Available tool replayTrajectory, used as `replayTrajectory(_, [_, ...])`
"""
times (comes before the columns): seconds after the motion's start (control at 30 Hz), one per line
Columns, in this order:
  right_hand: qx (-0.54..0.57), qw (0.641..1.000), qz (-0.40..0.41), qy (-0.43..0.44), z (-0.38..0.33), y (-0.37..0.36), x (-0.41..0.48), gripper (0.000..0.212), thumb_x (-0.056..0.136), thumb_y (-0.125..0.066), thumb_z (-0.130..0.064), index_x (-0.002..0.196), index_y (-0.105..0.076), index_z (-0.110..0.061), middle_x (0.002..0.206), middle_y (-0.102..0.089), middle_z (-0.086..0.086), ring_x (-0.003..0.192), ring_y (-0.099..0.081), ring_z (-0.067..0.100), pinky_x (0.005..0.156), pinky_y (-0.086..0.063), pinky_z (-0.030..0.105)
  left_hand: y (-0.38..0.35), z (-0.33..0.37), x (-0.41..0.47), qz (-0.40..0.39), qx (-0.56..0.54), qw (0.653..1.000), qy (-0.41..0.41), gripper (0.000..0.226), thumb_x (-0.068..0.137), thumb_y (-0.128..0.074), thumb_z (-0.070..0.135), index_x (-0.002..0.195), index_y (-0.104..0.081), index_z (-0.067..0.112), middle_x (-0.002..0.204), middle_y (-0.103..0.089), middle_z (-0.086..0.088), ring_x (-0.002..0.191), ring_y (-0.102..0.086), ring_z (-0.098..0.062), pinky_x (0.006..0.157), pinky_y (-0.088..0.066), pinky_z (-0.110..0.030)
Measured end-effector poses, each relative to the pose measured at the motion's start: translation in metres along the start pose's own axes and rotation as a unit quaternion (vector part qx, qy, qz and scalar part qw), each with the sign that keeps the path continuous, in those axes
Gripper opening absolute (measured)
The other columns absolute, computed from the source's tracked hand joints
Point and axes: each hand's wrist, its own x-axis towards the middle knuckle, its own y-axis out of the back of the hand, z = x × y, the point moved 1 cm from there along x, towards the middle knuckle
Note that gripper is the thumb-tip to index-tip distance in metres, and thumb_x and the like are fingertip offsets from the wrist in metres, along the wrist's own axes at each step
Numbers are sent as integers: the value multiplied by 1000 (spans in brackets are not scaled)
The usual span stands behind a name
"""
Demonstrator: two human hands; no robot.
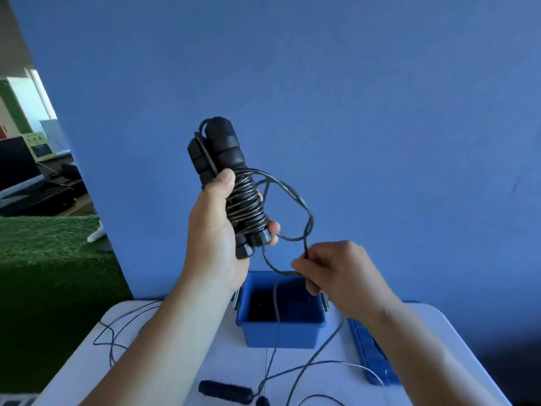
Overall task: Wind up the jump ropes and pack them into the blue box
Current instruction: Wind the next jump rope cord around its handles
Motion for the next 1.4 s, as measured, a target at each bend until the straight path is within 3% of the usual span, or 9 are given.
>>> replayTrajectory(0.17, [14,999,-39,-35,56,-16,-15,19,93,-68,-27,76,-70,-19,70,-68,6,59,-65,19,62,-53,29,9,3,3,34,-5,999,4,30,101,-49,39,87,-60,14,72,-60,-6,45,-55,-29,47,-47,-32])
replayTrajectory(0.3, [-186,977,-75,-68,124,-40,-20,33,95,-56,-25,64,-49,-13,63,-52,5,60,-45,22,61,-45,36,11,-1,3,57,-17,998,9,29,101,-49,40,90,-60,15,74,-60,-7,45,-56,-28,46,-48,-32])
replayTrajectory(0.43, [-274,924,-132,-233,176,-50,-28,36,96,-52,-27,63,-36,-26,73,-51,0,61,-44,19,56,-35,17,7,-3,2,43,-31,999,2,29,102,-47,40,89,-57,15,74,-59,-6,44,-55,-27,45,-47,-31])
replayTrajectory(0.53, [-296,908,-151,-257,185,-51,-30,36,94,-55,-35,64,-38,-26,73,-51,-3,60,-44,13,59,-37,15,5,-3,3,25,-21,999,-1,32,102,-45,41,86,-56,16,75,-58,-5,44,-55,-27,45,-46,-30])
replayTrajectory(0.7, [-224,959,-67,-163,142,-28,-18,25,85,-67,-35,69,-50,-24,75,-55,-7,70,-50,13,56,-36,21,3,-7,2,21,-7,1000,15,31,101,-48,42,88,-60,16,77,-60,-5,46,-57,-28,47,-48,-31])
replayTrajectory(0.87, [-107,994,20,4,64,-9,-5,31,81,-77,-41,110,-66,-36,104,-61,-19,71,-57,-4,68,-42,14,3,-12,3,17,1,1000,18,32,101,-48,43,89,-60,16,77,-61,-5,47,-58,-28,50,-47,-32])
replayTrajectory(1.03, [31,999,38,14,10,-18,12,8,88,-66,-15,93,-69,-20,69,-63,-6,58,-62,13,57,-50,21,-4,-14,0,-8,-6,1000,15,31,102,-46,40,90,-57,14,76,-59,-6,45,-56,-28,46,-47,-32])
replayTrajectory(1.2, [180,979,69,-71,0,-12,27,34,95,-61,-26,68,-59,-6,48,-45,-11,41,-33,10,48,-30,23,-3,-13,-1,-9,-6,1000,8,29,100,-48,39,95,-56,12,77,-59,-7,44,-56,-29,46,-47,-32])
replayTrajectory(1.4, [80,990,108,-33,58,-19,8,55,98,-60,-40,64,-33,-7,55,-23,-6,54,-20,11,49,-20,30,5,3,8,28,-14,999,-13,31,103,-46,38,86,-58,16,73,-59,-6,43,-56,-28,46,-46,-30])
